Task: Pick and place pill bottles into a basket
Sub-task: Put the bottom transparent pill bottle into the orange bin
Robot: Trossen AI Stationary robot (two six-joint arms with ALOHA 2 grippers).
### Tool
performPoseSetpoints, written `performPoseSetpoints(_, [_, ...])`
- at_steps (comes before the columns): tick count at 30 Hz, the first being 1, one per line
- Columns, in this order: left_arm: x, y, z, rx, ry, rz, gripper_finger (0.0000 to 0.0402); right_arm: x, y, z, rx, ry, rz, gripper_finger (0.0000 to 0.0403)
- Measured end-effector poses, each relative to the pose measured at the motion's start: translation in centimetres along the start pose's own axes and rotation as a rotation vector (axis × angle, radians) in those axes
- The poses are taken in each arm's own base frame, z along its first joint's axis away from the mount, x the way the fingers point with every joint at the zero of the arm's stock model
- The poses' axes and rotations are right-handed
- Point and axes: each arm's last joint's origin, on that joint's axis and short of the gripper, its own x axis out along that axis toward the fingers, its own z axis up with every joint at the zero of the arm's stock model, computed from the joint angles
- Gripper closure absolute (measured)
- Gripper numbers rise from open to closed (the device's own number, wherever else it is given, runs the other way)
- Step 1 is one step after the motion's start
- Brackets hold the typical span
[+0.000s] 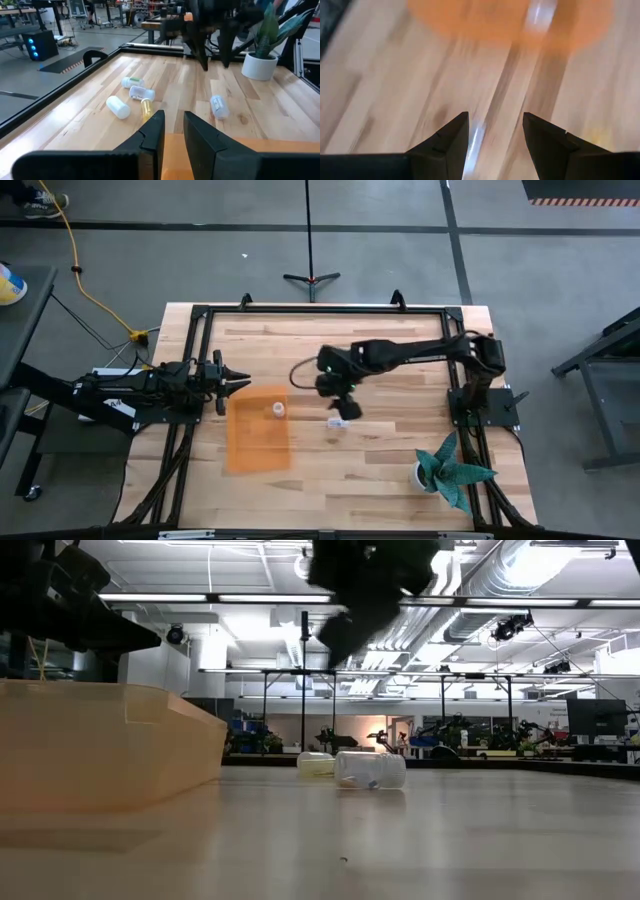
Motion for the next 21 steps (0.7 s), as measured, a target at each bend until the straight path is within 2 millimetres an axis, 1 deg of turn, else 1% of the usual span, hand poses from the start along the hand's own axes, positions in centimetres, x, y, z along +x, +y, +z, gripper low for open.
performPoseSetpoints(2, [0.0,0.0,0.0,-0.013,0.004,0.001,0.0294,0.8,0.6,-1.6,0.040,0.068,-0.027,0.0230])
performPoseSetpoints(4, [0.0,0.0,0.0,-0.013,0.005,0.001,0.0294,1.7,1.3,-2.8,0.061,0.094,-0.048,0.0231])
performPoseSetpoints(9, [0.0,0.0,0.0,-0.013,0.005,0.001,0.0294,4.2,2.9,-4.8,0.043,0.097,-0.029,0.0229])
performPoseSetpoints(12, [0.0,0.0,0.0,-0.013,0.005,0.002,0.0294,5.1,3.6,-5.4,0.021,0.088,-0.037,0.0232])
performPoseSetpoints(15, [0.0,0.0,0.0,-0.013,0.005,0.002,0.0294,5.7,3.8,-5.7,0.022,0.055,-0.066,0.0233])
performPoseSetpoints(21, [0.0,0.0,0.0,-0.014,0.005,0.003,0.0294,5.8,3.8,-5.7,0.021,0.046,-0.112,0.0233])
